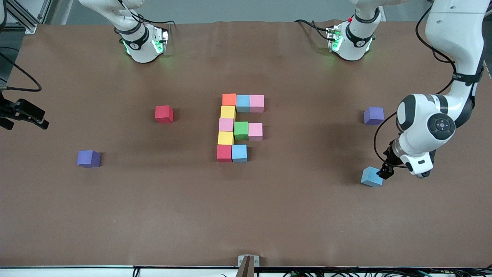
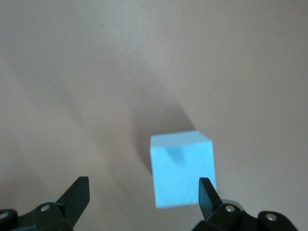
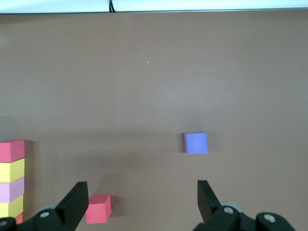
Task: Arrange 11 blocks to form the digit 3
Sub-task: 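Grasp the light blue block with the left gripper and lift it, then carry the light blue block beside the first light blue block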
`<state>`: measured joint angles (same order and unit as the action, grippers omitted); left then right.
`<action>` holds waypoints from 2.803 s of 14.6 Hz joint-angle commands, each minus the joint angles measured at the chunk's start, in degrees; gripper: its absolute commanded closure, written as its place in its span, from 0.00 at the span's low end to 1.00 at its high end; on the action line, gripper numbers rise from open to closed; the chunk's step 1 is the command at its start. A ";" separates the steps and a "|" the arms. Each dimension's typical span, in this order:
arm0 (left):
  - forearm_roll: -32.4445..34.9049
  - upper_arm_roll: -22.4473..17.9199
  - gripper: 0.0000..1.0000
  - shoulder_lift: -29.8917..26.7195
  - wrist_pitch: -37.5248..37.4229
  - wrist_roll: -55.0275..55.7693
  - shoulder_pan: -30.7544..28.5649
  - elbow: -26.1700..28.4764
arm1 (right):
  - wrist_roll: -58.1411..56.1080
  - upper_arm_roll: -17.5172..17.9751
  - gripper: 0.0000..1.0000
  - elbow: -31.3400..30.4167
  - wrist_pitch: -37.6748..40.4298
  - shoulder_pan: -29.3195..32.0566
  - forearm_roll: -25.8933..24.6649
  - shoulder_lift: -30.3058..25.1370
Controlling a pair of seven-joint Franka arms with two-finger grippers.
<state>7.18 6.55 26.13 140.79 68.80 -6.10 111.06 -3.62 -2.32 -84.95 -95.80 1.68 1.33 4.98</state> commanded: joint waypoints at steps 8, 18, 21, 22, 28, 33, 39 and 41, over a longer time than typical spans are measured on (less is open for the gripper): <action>-4.02 0.57 0.00 7.36 -0.43 0.64 -0.58 -7.79 | 0.02 -0.05 0.00 -1.27 0.53 0.43 -0.89 -1.11; -3.93 0.75 0.71 9.56 0.71 1.42 0.39 -9.02 | -0.07 -0.05 0.00 -1.18 0.26 0.43 -0.98 -1.11; -4.02 1.97 0.85 8.94 0.18 4.66 2.58 -9.46 | -0.07 -0.05 0.00 -1.18 0.00 0.34 -1.06 -1.11; -4.02 2.15 0.85 9.03 -0.17 7.46 4.07 -10.25 | -0.07 -0.05 0.00 -1.18 0.09 0.34 -1.24 -1.11; -3.58 2.07 0.88 10.60 -8.69 29.87 17.68 -18.86 | -0.16 0.04 0.00 -1.18 -0.79 -0.10 -1.41 -1.02; -3.32 1.54 0.88 14.73 -12.56 47.45 29.19 -25.71 | -0.07 0.04 0.00 -1.27 -0.44 0.07 -1.41 -1.02; -1.04 0.92 0.89 16.50 -12.56 62.05 36.94 -26.16 | -0.07 0.04 0.00 -1.27 -0.35 0.34 -1.41 -1.02; 0.98 0.92 0.89 17.55 -12.13 66.27 39.40 -26.25 | 0.02 0.04 0.00 -1.27 -0.18 0.16 -1.41 -1.02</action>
<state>6.04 8.11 42.37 129.63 131.11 31.11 86.66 -3.62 -2.60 -85.13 -95.99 1.70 0.96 4.98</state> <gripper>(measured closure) 0.471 0.000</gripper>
